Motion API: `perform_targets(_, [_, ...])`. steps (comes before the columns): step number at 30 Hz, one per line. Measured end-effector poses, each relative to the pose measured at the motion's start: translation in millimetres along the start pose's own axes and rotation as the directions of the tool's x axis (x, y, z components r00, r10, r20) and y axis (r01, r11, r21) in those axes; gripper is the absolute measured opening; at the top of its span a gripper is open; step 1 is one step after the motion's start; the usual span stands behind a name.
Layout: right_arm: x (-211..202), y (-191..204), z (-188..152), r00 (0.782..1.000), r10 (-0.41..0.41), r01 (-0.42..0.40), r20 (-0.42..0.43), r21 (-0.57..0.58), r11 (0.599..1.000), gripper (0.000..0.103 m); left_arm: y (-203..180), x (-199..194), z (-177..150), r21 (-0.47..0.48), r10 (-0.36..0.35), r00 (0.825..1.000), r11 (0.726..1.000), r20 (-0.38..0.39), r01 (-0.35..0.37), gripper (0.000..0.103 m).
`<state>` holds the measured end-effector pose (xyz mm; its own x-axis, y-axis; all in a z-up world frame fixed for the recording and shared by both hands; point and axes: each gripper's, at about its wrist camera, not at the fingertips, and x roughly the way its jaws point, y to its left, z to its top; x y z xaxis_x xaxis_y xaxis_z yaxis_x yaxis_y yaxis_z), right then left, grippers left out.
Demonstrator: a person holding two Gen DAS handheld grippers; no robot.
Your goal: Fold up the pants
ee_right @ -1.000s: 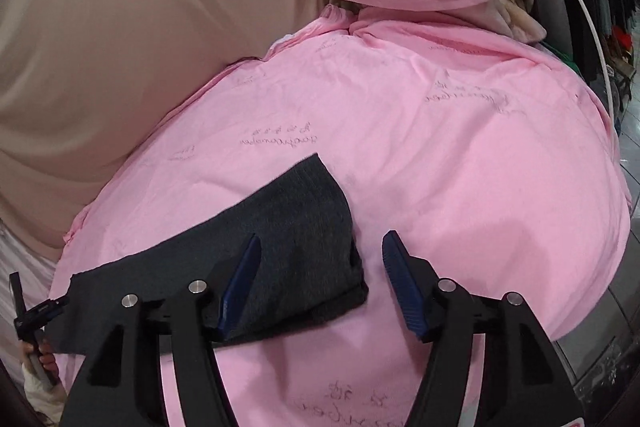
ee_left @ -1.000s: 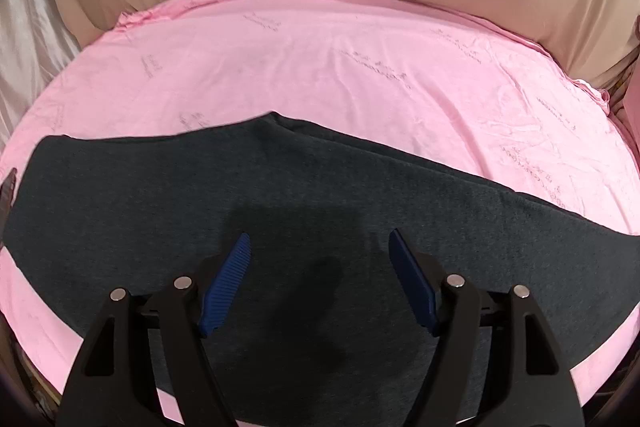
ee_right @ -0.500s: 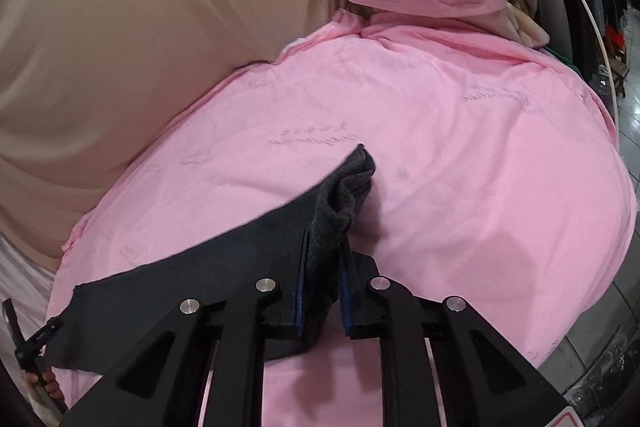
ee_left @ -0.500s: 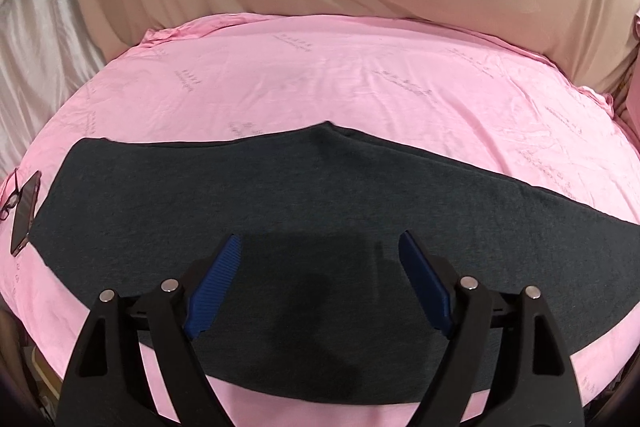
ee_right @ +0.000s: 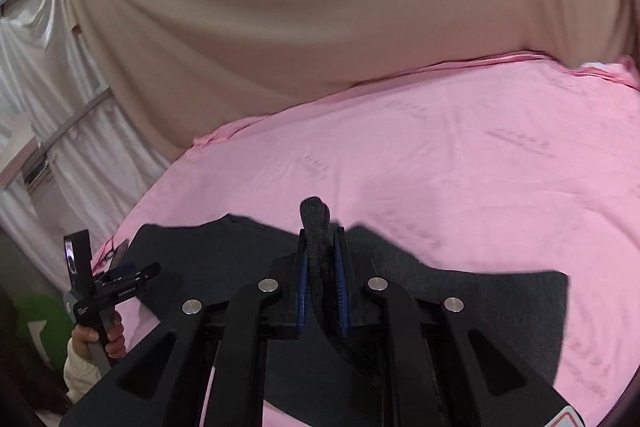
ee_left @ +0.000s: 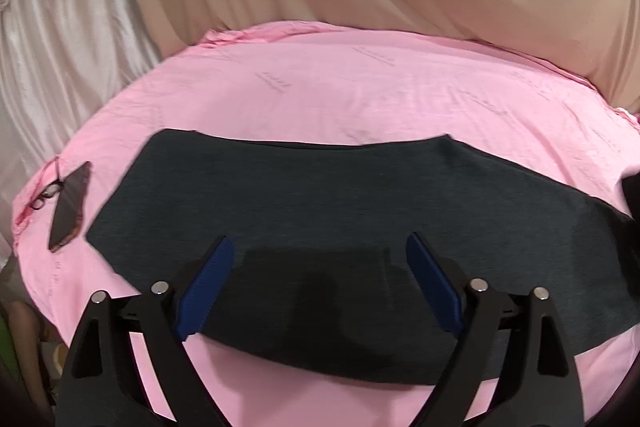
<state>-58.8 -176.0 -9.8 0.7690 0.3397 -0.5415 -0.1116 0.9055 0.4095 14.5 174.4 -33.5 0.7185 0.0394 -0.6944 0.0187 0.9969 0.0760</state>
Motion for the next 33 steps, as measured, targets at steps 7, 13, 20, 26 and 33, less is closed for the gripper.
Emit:
perform_targets(7, [86.5,60.7,-60.3,0.959,-0.055,0.007,-0.278,-0.170,0.985,0.024,22.5,-0.3,-5.5,-0.031,-0.013,1.000,0.999,0.008,0.013,0.087])
perform_targets(13, [31.1,70.6,-63.6,0.969,-0.221,0.180,-0.108,-0.298,0.938,0.072,24.4,3.6,-6.5,-0.039,-0.032,0.999,0.999,0.006,0.032,0.087])
perform_targets(20, [62.0,67.1,-71.8,0.954,-0.242,0.162,-0.175,-0.376,0.912,0.067,11.6,1.9,-6.0,-0.041,-0.073,0.997,0.997,-0.001,0.072,0.087])
perform_targets(26, [71.4,42.7,-65.7,0.943,-0.265,0.194,-0.200,-0.313,0.930,0.008,14.0,-1.9,-7.1,-0.047,-0.055,0.998,0.997,0.000,0.055,0.088])
perform_targets(33, [-45.8,73.4,-5.7,0.999,0.011,0.000,0.042,-0.241,0.970,0.008,26.8,-8.1,-2.0,-0.073,-0.025,0.999,0.997,0.021,0.027,0.088])
